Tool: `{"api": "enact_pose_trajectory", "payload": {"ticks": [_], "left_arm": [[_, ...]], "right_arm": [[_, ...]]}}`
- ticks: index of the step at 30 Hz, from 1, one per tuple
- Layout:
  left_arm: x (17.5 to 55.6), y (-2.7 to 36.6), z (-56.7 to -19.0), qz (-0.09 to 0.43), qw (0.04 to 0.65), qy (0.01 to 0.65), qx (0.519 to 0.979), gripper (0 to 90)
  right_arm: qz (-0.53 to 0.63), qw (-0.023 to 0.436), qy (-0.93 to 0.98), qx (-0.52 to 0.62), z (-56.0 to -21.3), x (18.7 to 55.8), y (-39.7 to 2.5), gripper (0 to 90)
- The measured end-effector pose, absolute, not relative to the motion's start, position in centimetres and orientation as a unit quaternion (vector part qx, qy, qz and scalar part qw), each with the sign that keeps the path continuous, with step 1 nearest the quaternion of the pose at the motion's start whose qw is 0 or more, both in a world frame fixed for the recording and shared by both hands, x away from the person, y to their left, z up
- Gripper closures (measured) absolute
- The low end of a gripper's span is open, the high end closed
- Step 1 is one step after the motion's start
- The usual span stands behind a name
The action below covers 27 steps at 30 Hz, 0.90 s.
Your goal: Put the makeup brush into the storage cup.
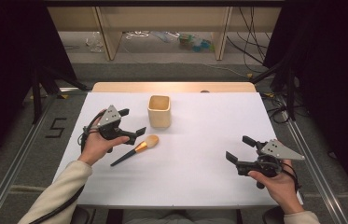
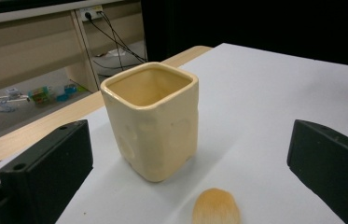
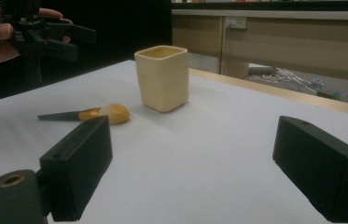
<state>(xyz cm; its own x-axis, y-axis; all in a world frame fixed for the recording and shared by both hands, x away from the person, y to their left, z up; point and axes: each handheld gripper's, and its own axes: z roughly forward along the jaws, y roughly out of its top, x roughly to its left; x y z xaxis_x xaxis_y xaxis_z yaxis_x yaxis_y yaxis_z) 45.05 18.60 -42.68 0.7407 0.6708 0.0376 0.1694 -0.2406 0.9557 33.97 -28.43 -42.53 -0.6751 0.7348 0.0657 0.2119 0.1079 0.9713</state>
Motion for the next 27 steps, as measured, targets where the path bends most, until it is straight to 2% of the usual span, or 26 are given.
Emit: {"api": "enact_pose_trajectory", "payload": {"ticks": [11,27], "left_arm": [[45.70,17.97,-42.91,0.220,0.526,0.275,0.774,0.7],[45.90,17.71,-42.83,0.218,0.517,0.269,0.783,0.7]], "right_arm": [[0.574,0.238,0.710,0.331,-42.55,34.06,-28.48,12.8],[0.577,0.232,0.709,0.331,-42.60,34.09,-28.42,12.8]]}}
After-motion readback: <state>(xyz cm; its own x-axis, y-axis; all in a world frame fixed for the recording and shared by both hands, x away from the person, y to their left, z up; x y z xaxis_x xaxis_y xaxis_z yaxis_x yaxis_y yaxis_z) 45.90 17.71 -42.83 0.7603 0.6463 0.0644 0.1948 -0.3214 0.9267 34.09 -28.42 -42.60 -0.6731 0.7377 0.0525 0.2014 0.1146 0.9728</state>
